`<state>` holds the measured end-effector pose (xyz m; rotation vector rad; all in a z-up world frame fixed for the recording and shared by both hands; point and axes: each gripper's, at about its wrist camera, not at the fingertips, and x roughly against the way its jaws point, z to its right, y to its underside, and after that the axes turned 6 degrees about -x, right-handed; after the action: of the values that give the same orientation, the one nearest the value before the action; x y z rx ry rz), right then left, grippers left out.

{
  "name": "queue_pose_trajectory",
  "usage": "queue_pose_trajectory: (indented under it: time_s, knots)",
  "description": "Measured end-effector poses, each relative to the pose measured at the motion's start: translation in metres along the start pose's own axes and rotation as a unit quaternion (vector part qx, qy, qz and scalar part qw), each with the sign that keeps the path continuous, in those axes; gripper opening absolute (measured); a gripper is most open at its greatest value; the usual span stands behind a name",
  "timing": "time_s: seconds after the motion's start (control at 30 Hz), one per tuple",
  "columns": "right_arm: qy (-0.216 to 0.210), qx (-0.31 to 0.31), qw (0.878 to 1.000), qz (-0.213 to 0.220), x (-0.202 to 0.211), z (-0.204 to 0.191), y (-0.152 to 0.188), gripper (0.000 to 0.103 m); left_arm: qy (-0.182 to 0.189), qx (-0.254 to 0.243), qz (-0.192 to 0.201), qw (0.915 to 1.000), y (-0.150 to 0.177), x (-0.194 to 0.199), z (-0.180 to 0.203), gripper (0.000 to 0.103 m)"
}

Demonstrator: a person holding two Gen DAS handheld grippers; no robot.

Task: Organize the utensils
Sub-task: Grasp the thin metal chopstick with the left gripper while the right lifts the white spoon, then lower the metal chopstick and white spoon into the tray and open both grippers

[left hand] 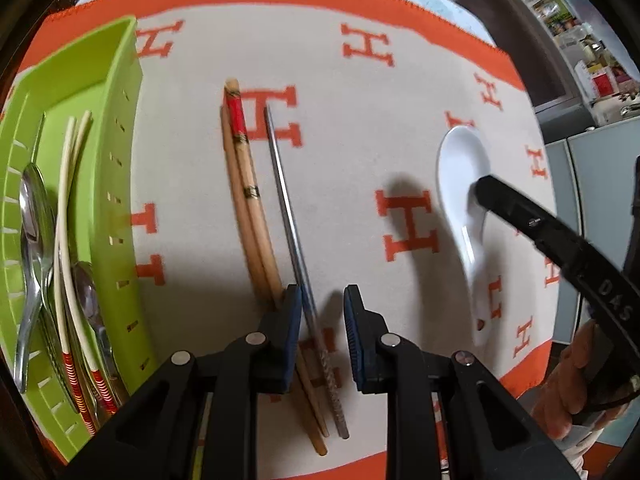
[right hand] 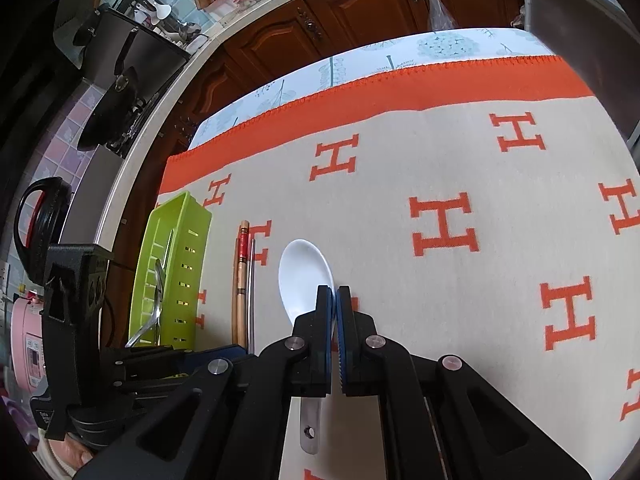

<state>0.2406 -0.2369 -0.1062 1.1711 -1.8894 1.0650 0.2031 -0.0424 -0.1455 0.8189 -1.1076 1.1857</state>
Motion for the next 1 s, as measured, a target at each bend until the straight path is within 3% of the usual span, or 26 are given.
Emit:
queue_pose_trajectory:
  time_s: [0.2,0.27,0.3,0.53,0.77,1.0]
  knots:
    - [0.002,-0.002,1.0,-0.002,-0.003,0.0,0.0,0.002,-0.004,-0.003,0.013,0.9999,0.0,0.001,0.004,0.02]
    - [0.004,-0.003,1.0,-0.003,-0.004,0.001,0.0,0.002,-0.024,-0.016,0.022,0.9993,0.0,0.0,0.011,0.007]
    - [0.004,-0.004,1.0,-0.003,-0.004,0.001,0.0,0.002,-0.023,-0.016,0.024,0.9993,0.001,-0.001,0.011,0.005]
    - [-0.007,-0.003,1.0,-0.007,0.003,-0.001,0.004,0.002,0.008,-0.012,0.035,0.9993,0.012,0.012,0.012,0.004]
    - [-0.023,0.007,1.0,-0.009,0.017,-0.022,0.014,0.002,0.048,0.007,0.088,0.9949,0.038,0.066,0.0,0.004]
    - [-0.041,0.035,0.998,-0.015,0.024,-0.075,0.028,0.002,0.021,0.039,0.149,0.9878,0.068,0.123,-0.048,0.004]
